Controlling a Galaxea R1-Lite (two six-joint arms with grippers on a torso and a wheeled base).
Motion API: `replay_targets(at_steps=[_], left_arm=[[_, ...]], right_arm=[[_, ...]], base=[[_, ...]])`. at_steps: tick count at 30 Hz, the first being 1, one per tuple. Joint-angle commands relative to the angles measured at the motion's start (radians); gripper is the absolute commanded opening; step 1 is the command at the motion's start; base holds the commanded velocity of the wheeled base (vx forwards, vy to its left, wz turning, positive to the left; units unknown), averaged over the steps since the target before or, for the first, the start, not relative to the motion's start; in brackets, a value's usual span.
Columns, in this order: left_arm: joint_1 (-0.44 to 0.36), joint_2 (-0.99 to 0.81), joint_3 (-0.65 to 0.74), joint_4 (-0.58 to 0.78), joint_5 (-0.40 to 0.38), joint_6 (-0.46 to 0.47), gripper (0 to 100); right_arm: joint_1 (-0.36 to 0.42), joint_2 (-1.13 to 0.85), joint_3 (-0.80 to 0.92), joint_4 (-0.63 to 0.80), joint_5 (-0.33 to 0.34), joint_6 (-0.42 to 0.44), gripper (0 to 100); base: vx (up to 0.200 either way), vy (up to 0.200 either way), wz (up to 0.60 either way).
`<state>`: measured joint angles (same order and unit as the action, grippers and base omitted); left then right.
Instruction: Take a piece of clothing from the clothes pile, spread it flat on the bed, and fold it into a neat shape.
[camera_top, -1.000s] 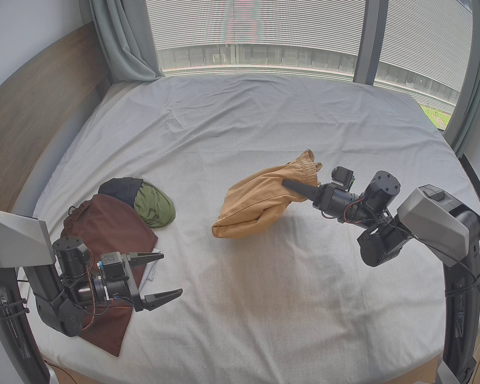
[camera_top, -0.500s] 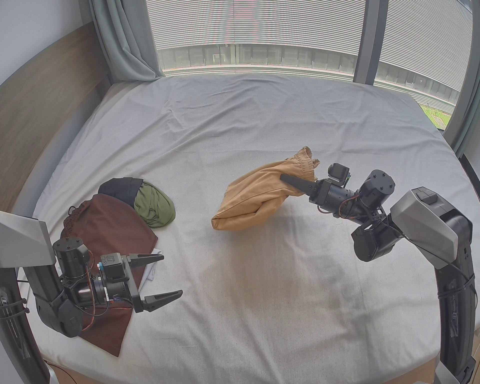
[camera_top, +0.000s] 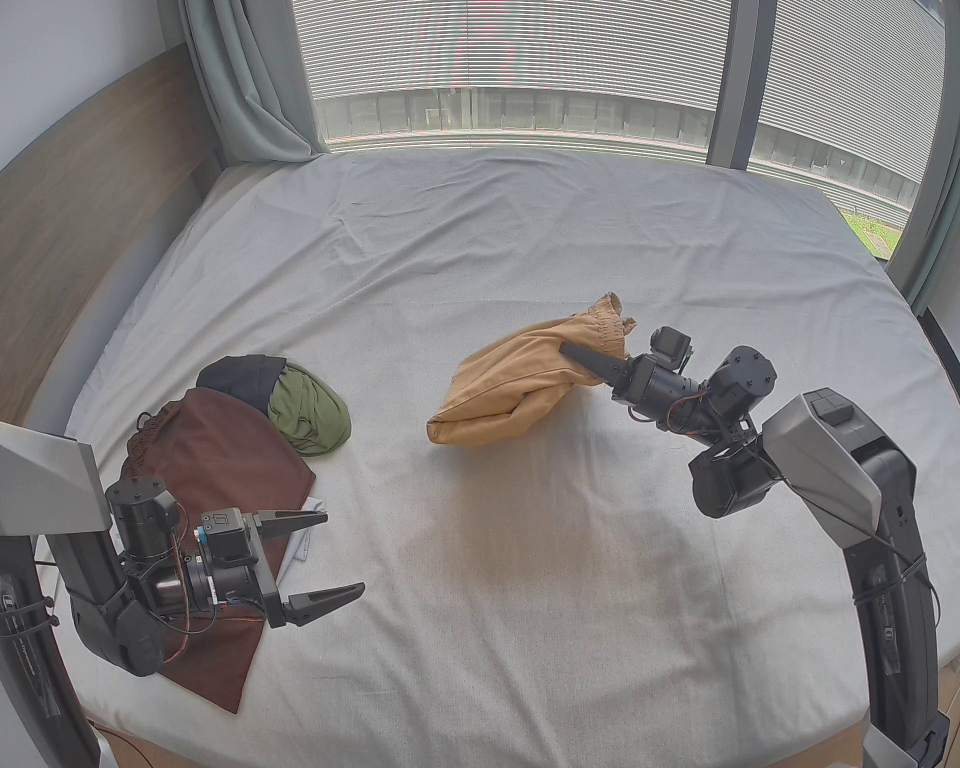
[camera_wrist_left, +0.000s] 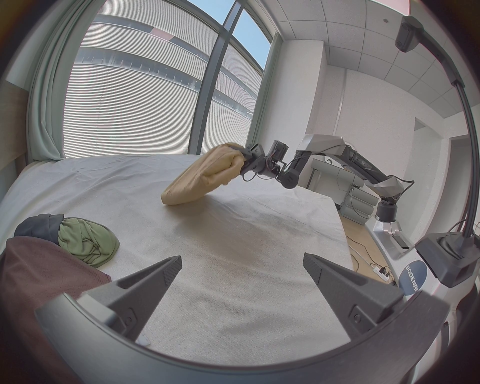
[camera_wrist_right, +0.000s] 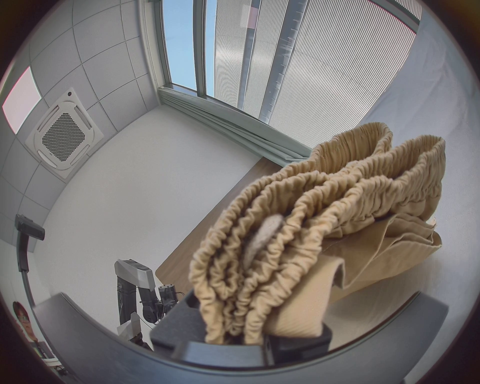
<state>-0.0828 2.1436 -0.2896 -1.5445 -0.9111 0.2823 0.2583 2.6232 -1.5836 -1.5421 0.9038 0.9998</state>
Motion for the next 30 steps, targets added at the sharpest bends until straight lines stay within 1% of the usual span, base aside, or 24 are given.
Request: replay_targets(at_steps=[1,4,5,10,11,12,14,18,27,29,30], left_arm=[[0.001,-0.001,0.004,0.000,0.000,0.000,100],[0.001,-0.001,0.004,0.000,0.000,0.000,100],[0.000,-0.001,0.006,0.000,0.000,0.000,100],[0.000,-0.002,0.004,0.000,0.000,0.001,100],[0.000,-0.002,0.006,0.000,0.000,0.001,100],[0.000,-0.002,0.006,0.000,0.000,0.001,100],[-0.002,-0.002,0.006,0.000,0.000,0.000,100],[-0.005,-0.002,0.006,0.000,0.000,0.000,100],[-0.006,-0.002,0.007,0.000,0.000,0.000,100],[-0.006,-0.002,0.007,0.000,0.000,0.000,100],[-0.006,-0.002,0.007,0.000,0.000,0.000,100]], right_arm=[[-0.001,0.100,-0.022,-0.003,-0.002,-0.003,0],[-0.002,0.104,0.025,-0.004,-0.003,-0.010,0],[-0.002,0.093,0.071,-0.004,-0.003,-0.024,0],[-0.004,0.067,0.166,-0.004,-0.005,-0.069,0],[-0.004,0.064,0.208,-0.004,-0.014,-0.099,0],[-0.004,0.064,0.214,-0.004,-0.017,-0.102,0],[0.002,0.060,0.263,-0.004,-0.057,-0.147,0],[0.006,0.054,0.310,-0.004,-0.085,-0.170,0],[0.007,0.049,0.389,-0.006,-0.089,-0.221,0],[0.009,0.051,0.395,-0.006,-0.100,-0.227,0],[0.010,0.052,0.398,-0.004,-0.120,-0.231,0]], base=[[0.000,0.000,0.00],[0.000,0.000,0.00],[0.000,0.000,0.00],[0.000,0.000,0.00],[0.000,0.000,0.00],[0.000,0.000,0.00],[0.000,0.000,0.00],[0.000,0.000,0.00],[0.000,0.000,0.00],[0.000,0.000,0.00],[0.000,0.000,0.00]])
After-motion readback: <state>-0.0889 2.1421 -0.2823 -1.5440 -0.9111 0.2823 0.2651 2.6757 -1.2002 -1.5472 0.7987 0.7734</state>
